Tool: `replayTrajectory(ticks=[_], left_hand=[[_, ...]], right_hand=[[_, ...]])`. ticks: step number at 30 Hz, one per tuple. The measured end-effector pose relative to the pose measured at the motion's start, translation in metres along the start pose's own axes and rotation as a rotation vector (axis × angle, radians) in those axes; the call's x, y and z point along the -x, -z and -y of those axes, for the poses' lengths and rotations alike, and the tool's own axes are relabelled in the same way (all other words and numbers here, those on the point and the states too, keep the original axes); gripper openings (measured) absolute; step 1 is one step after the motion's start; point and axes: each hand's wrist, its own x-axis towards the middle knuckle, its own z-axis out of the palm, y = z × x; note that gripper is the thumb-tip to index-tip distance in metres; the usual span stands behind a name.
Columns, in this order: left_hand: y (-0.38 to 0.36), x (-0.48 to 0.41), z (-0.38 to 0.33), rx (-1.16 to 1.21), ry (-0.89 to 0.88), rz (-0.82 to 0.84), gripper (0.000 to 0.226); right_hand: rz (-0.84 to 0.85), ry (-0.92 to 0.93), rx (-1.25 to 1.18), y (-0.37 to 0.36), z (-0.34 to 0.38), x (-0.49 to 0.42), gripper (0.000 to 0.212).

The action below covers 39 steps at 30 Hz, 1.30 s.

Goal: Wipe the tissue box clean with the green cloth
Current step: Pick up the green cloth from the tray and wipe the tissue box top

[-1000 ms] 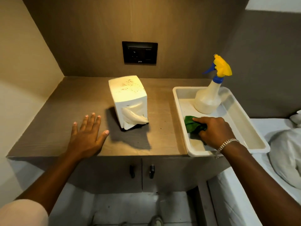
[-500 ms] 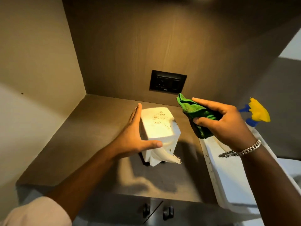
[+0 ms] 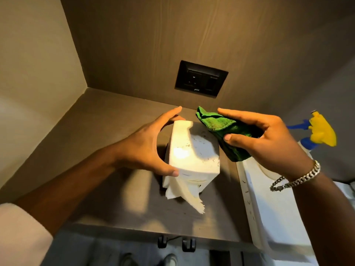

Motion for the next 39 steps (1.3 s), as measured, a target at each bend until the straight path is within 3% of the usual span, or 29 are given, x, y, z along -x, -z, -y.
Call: replayTrajectory(ticks=[3, 8, 12, 16, 19, 22, 25, 29, 32, 35, 39], left_hand=[[0.003, -0.006, -0.002, 0.016, 0.005, 0.015, 0.13], [0.002, -0.006, 0.0, 0.048, -0.013, 0.004, 0.13], [0.002, -0.005, -0.001, 0.052, -0.017, 0.003, 0.13], [0.004, -0.005, -0.002, 0.015, -0.004, 0.013, 0.132], [0.008, -0.005, -0.005, -0.064, 0.032, 0.04, 0.134], [0.011, -0.004, -0.01, -0.134, 0.044, 0.06, 0.134], [0.012, -0.004, -0.015, -0.205, 0.041, 0.045, 0.136], [0.015, -0.012, -0.021, -0.421, -0.038, 0.131, 0.14], [0.023, -0.023, -0.031, -0.537, -0.005, 0.254, 0.14], [0.025, -0.028, -0.04, -0.611, 0.003, 0.316, 0.138], [0.025, -0.031, -0.043, -0.699, -0.008, 0.343, 0.137]], right_hand=[[0.026, 0.029, 0.107, -0.008, 0.005, -0.005, 0.049], [0.049, 0.12, 0.541, -0.032, 0.019, 0.002, 0.052], [0.133, 0.191, 0.585, -0.028, 0.021, 0.031, 0.055], [0.13, 0.093, 0.547, -0.015, 0.022, 0.021, 0.056], [0.103, 0.043, 0.731, -0.03, 0.036, -0.002, 0.055], [0.108, 0.159, 0.887, -0.057, 0.044, 0.003, 0.055], [0.169, 0.252, 0.825, -0.052, 0.038, 0.026, 0.054], [0.203, 0.185, 0.75, -0.02, 0.026, 0.032, 0.056], [0.151, 0.113, 0.855, -0.029, 0.031, 0.012, 0.058], [0.079, 0.173, 0.916, -0.055, 0.037, 0.008, 0.058], [0.182, 0.237, 0.805, -0.046, 0.03, 0.038, 0.059]])
